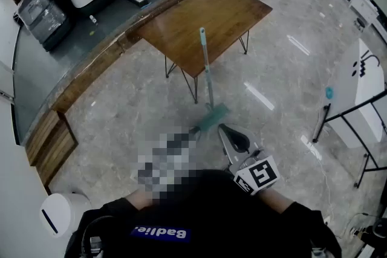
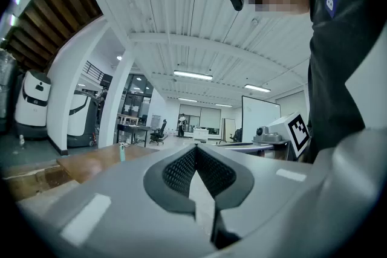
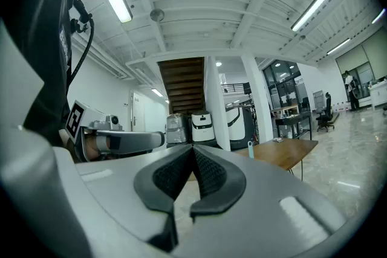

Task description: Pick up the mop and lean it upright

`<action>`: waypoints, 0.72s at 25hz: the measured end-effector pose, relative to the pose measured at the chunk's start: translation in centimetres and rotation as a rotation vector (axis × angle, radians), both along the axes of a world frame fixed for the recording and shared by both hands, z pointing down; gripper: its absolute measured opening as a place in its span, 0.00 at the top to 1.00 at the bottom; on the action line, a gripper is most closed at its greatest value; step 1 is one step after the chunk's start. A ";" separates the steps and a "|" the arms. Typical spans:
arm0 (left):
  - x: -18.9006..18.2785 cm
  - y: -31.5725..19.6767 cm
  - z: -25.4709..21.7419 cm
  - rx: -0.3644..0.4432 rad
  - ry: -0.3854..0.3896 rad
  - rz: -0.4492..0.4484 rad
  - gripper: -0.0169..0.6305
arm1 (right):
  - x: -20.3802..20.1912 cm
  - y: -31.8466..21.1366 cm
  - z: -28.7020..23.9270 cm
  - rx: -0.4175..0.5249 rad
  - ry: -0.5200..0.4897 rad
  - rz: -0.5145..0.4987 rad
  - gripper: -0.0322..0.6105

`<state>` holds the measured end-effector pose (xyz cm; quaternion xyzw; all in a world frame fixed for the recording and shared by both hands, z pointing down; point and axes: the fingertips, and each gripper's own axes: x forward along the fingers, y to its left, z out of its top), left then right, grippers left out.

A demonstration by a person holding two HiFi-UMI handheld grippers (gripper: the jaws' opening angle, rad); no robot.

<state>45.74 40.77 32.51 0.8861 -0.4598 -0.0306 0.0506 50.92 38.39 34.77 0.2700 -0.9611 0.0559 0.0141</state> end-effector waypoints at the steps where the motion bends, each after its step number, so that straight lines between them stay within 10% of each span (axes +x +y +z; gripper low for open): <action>1: 0.1 0.1 -0.1 0.004 0.002 0.001 0.94 | 0.1 0.1 0.0 0.002 0.000 -0.003 0.95; 18: -2.2 1.2 -1.4 0.067 0.032 -0.027 0.94 | -2.2 0.7 -0.5 -0.006 -0.033 -0.041 0.94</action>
